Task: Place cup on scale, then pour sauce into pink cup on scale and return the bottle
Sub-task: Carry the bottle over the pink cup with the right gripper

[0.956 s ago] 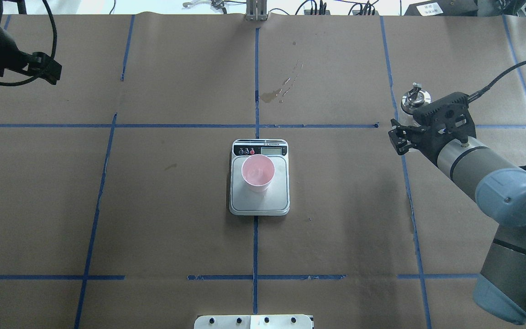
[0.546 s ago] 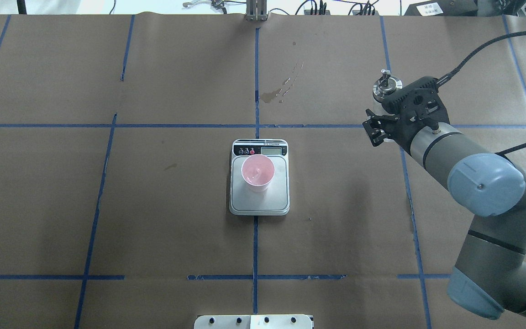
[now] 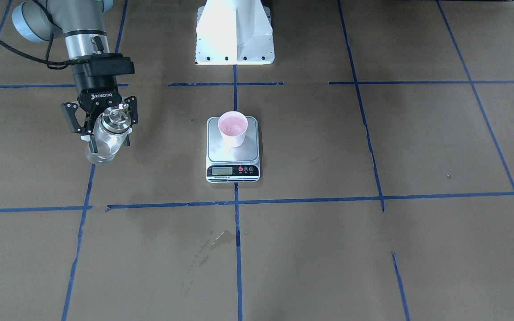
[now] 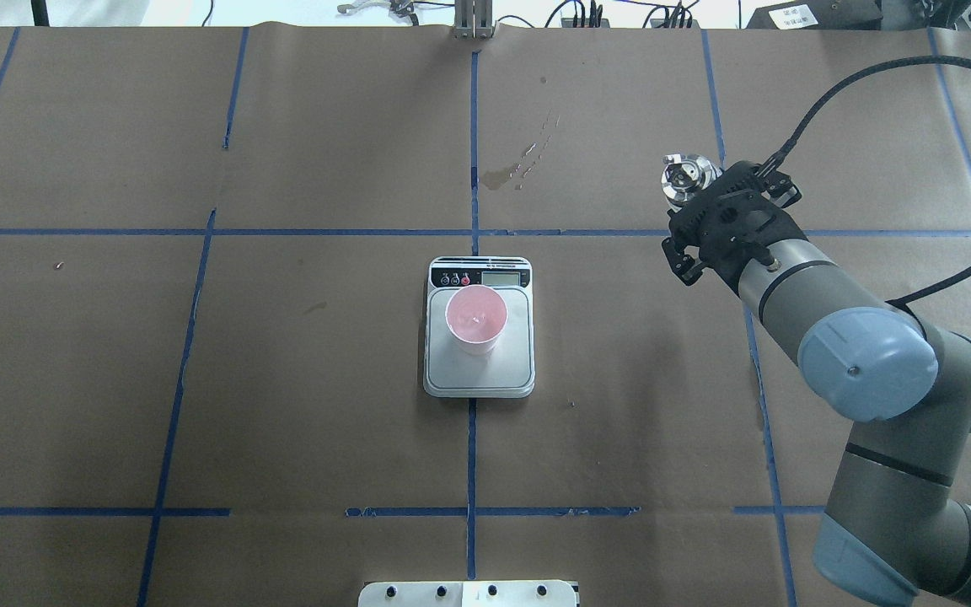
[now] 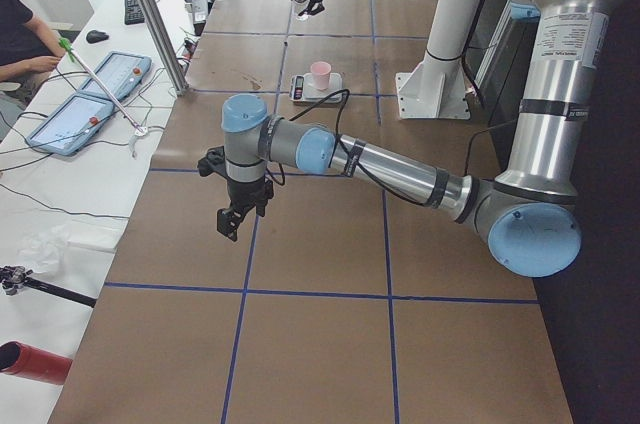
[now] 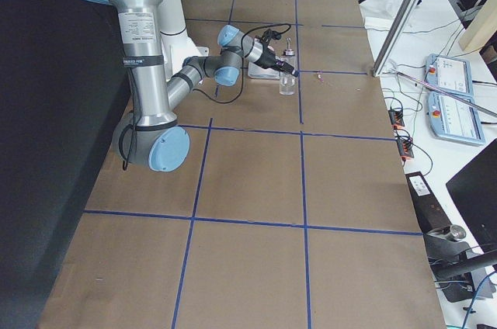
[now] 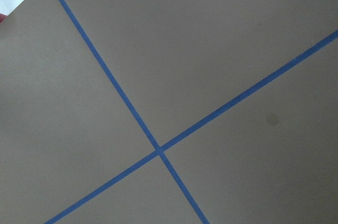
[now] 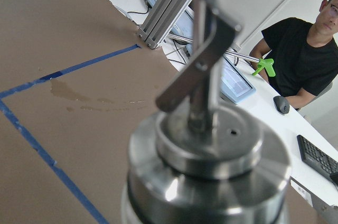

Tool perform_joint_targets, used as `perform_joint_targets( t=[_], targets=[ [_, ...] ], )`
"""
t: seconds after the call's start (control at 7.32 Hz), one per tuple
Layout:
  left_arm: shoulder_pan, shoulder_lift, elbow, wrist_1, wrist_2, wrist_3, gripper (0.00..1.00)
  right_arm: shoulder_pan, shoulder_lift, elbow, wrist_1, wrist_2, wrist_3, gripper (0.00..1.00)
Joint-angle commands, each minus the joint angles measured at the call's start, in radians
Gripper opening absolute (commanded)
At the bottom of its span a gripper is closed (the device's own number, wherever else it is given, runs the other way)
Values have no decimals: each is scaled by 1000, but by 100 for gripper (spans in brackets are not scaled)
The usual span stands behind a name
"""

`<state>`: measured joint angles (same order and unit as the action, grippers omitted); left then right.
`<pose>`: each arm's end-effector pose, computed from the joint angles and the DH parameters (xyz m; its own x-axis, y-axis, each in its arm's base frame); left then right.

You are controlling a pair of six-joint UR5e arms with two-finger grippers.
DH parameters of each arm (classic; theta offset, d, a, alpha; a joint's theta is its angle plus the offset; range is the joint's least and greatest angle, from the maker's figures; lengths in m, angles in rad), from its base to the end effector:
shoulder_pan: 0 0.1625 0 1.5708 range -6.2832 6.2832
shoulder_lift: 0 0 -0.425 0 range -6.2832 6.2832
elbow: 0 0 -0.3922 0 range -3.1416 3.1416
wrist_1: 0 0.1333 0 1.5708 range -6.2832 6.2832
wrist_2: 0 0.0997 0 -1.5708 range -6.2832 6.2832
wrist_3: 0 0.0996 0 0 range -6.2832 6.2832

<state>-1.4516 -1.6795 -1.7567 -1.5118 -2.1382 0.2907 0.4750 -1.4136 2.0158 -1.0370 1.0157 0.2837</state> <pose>-0.0152 -0.5436 0.5295 0.7547 0.4921 -0.4338 -0.3465 0.8605 0.3734 -0.3672 -0.3978 0.3053 0.8861 -0.4618 0.0407 0.1319 0.3353 0.9328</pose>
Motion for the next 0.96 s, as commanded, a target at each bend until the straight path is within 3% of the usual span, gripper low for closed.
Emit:
perform_joint_targets(
  t=[0.0, 0.14, 0.41, 0.82],
  targets=[
    [-19, 18, 98, -37, -85, -57, 100, -56, 4, -2, -26, -130, -167, 0],
    [-18, 50, 104, -85, -121, -61, 100, -85, 43, -2, -87, -182, -199, 0],
    [-15, 58, 109, -114, -121, -64, 100, -214, 151, -3, -301, -388, -201, 0],
    [-16, 60, 141, -197, -124, -232, 100, -286, 159, -55, -377, -509, -204, 0]
  ],
)
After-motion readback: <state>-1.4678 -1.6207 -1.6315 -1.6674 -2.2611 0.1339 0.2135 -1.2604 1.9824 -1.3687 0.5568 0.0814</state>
